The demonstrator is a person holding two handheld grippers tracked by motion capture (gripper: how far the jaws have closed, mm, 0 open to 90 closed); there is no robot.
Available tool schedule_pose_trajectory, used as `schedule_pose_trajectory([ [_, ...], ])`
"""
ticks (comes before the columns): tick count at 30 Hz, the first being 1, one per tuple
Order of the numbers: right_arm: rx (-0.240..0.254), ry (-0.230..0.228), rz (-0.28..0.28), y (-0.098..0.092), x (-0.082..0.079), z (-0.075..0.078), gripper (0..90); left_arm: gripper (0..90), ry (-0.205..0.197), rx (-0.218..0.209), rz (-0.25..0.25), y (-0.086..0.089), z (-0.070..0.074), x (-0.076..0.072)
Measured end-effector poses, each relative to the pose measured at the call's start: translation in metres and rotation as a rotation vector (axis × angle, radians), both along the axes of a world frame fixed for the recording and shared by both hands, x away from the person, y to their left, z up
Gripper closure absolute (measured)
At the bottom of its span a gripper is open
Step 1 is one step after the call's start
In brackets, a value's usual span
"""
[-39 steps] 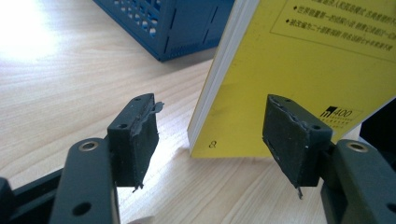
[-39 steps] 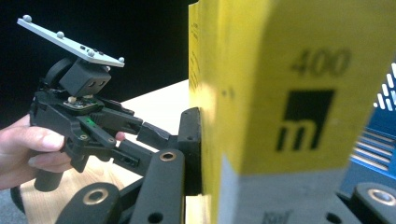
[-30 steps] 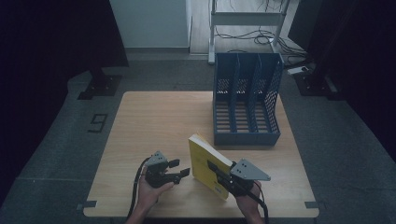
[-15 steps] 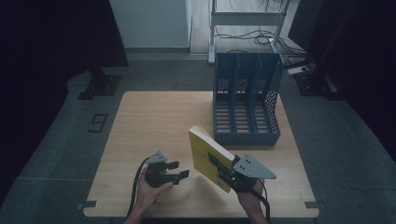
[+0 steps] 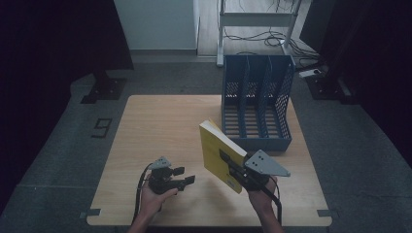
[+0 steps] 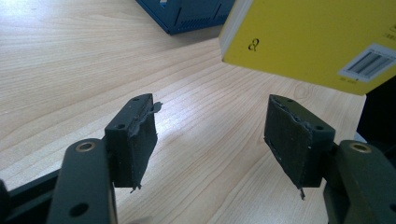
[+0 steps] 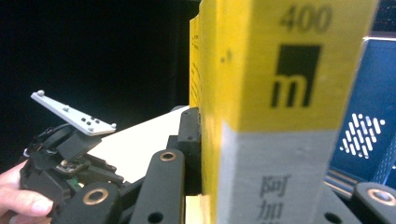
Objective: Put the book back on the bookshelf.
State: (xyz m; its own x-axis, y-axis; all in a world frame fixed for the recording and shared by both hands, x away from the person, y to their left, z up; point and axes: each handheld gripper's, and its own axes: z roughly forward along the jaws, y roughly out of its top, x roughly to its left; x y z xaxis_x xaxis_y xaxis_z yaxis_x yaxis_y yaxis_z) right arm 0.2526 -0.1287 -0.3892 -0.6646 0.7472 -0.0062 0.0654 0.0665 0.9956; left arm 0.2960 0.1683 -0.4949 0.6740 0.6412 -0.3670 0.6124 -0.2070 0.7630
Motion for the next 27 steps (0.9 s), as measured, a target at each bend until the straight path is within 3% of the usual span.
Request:
schedule_pose_trajectory([
  [11,0.008,-0.007,-0.012,-0.002,0.011,0.010,74.3,33.7,0.007,-0.008,-0.002,0.002,0.000,0.001],
  [16,0.021,0.024,-0.002,-0.004,0.022,0.014,74.3,33.6,0.006,-0.014,0.003,0.005,0.001,0.001],
  [27,0.030,0.007,-0.025,-0.005,0.029,0.025,74.3,33.6,0.006,-0.018,0.019,0.011,0.003,0.002],
])
